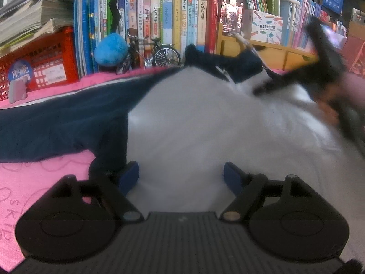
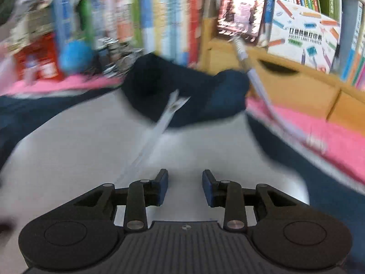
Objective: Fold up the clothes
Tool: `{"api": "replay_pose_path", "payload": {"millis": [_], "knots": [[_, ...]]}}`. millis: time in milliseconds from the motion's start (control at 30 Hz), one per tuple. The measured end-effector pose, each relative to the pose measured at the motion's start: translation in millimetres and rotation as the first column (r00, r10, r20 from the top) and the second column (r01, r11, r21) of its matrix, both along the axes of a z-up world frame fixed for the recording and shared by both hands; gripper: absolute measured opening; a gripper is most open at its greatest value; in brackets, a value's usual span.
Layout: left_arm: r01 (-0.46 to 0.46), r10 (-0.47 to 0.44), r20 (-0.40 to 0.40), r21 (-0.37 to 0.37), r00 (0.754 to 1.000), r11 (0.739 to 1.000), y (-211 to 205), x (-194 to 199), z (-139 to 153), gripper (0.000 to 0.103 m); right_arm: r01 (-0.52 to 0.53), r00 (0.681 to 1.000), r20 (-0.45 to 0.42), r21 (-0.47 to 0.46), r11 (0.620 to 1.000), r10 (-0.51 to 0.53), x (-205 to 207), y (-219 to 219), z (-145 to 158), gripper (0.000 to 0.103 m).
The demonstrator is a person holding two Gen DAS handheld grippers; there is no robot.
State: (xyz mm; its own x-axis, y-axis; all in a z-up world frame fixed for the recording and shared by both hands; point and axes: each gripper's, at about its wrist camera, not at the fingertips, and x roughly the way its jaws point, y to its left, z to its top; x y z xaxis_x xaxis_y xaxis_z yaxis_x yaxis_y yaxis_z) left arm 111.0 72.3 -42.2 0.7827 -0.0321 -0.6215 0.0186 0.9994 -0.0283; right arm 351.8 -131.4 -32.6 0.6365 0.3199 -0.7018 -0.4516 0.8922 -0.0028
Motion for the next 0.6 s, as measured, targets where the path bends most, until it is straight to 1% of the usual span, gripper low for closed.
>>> {"api": "replay_pose_path", "payload": {"millis": [67, 133, 200, 333, 433, 500, 600], "knots": [[0.006, -0.006, -0.001, -0.002, 1.0, 1.0, -0.4, 0.3, -0.3, 0.084, 0.056, 0.998, 0.001, 0.012, 0.998, -0.056, 31.0, 0.5, -0.1, 0.028], [0.016, -0.016, -0.001, -0.009, 1.0, 1.0, -0.1, 0.3, -0.7, 0.086, 0.09, 0.996, 0.02, 0.008, 0.996, -0.091, 57.0, 2.6, -2.7, 0.028], [0.027, -0.027, 0.003, -0.025, 1.0, 0.999, 1.1, -0.1, -1.2, 0.087, 0.091, 0.994, 0.069, -0.014, 0.996, -0.09, 67.5, 6.2, -6.2, 0.028], [0.031, -0.031, 0.006, -0.046, 1.0, 0.998, 2.9, -1.1, -1.4, 0.088, 0.113, 0.985, 0.128, 0.013, 0.994, -0.114, 80.1, 5.3, -9.7, 0.029], [0.032, -0.032, 0.008, -0.056, 0.999, 0.998, 4.1, -1.7, -1.7, 0.089, 0.144, 0.98, 0.14, 0.001, 0.99, -0.143, 76.9, 9.5, -4.9, 0.03], [0.032, -0.032, 0.01, -0.063, 0.999, 0.997, 4.9, -2.0, -1.7, 0.089, 0.162, 0.976, 0.151, -0.02, 0.987, -0.158, 65.8, 13.8, 4.8, 0.035], [0.033, -0.032, 0.01, -0.068, 0.999, 0.997, 5.5, -1.8, -1.4, 0.089, 0.087, 0.977, 0.196, -0.011, 0.996, -0.084, 34.2, 23.2, 26.2, 0.038]]}}
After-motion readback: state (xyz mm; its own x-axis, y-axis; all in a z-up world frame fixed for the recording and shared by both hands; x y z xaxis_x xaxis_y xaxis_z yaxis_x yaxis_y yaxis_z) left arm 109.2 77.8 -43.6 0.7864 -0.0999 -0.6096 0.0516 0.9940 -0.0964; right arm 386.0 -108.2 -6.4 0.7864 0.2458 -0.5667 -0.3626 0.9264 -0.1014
